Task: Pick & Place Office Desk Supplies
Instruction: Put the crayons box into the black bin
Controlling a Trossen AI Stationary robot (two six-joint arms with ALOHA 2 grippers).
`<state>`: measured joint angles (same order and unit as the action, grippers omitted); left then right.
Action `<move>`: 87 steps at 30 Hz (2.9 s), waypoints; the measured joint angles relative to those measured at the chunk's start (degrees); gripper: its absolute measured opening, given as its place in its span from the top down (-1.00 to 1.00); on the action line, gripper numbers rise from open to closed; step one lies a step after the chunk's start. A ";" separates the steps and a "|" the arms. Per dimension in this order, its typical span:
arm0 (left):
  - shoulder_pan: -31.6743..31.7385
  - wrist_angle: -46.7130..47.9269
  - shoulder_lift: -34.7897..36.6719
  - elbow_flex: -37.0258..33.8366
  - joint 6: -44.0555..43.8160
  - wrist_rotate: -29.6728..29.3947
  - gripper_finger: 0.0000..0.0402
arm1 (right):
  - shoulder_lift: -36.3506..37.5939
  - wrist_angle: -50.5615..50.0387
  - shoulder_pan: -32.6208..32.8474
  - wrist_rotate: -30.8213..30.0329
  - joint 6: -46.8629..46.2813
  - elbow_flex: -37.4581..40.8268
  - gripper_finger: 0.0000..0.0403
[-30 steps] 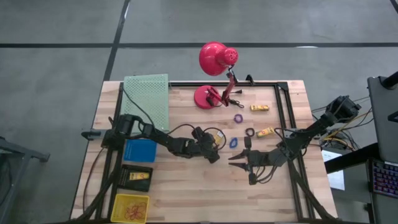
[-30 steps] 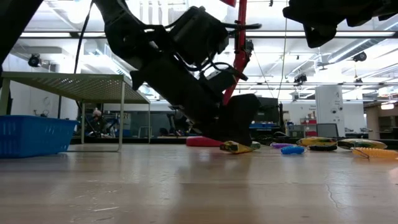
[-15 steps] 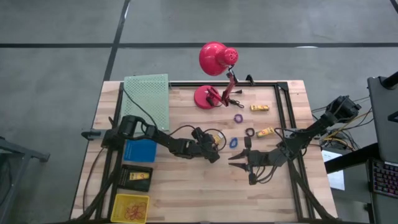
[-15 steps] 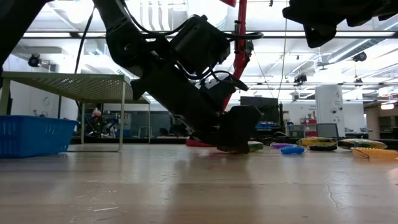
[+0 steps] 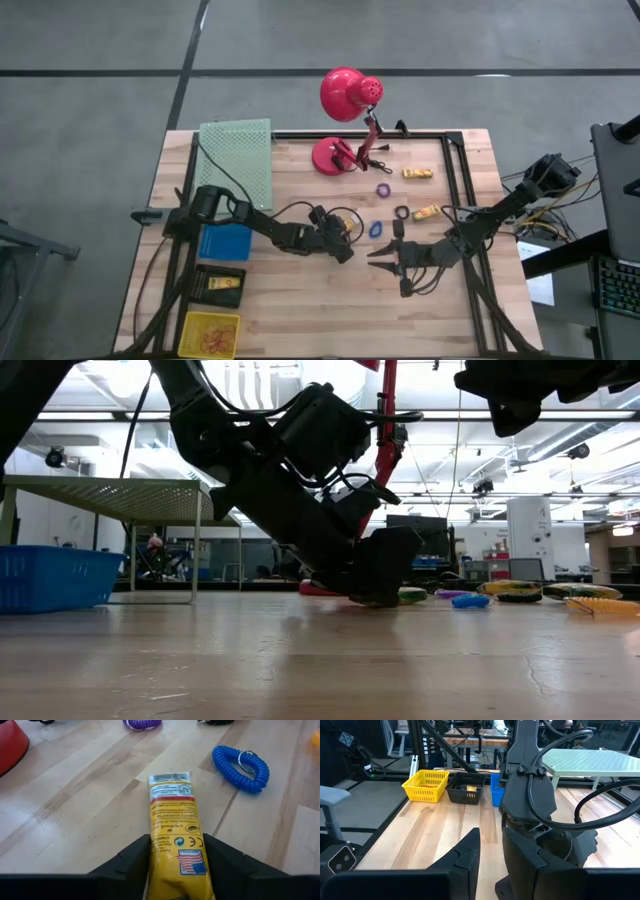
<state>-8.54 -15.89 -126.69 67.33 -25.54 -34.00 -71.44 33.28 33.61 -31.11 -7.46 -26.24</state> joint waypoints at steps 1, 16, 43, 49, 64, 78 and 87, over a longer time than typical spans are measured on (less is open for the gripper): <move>0.00 0.01 0.00 0.00 0.00 0.00 0.17 | 0.01 0.00 0.02 0.00 0.00 0.00 0.62; 0.00 0.21 0.00 -0.07 0.00 -0.28 0.26 | 0.00 0.00 0.00 0.00 0.00 0.00 0.62; -1.15 6.32 8.90 -0.28 4.74 -0.24 0.29 | 0.01 0.01 0.01 0.02 0.00 0.00 0.63; -2.80 15.03 16.16 -0.22 4.70 1.18 0.29 | 0.00 0.00 0.02 0.02 0.00 0.00 0.59; -12.93 41.36 37.79 -0.19 -0.77 5.52 0.29 | 0.01 0.05 0.02 0.00 0.00 0.00 0.63; -27.57 60.63 50.06 -0.11 -19.83 11.48 0.29 | 0.01 0.02 0.00 0.01 0.00 0.00 0.61; -34.79 72.86 50.82 -0.11 -39.17 21.39 0.29 | 0.01 0.02 0.01 0.00 0.00 0.00 0.59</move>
<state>-43.32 56.97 -75.88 67.22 -64.71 -12.61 -71.43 33.30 33.62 -31.11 -7.46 -26.24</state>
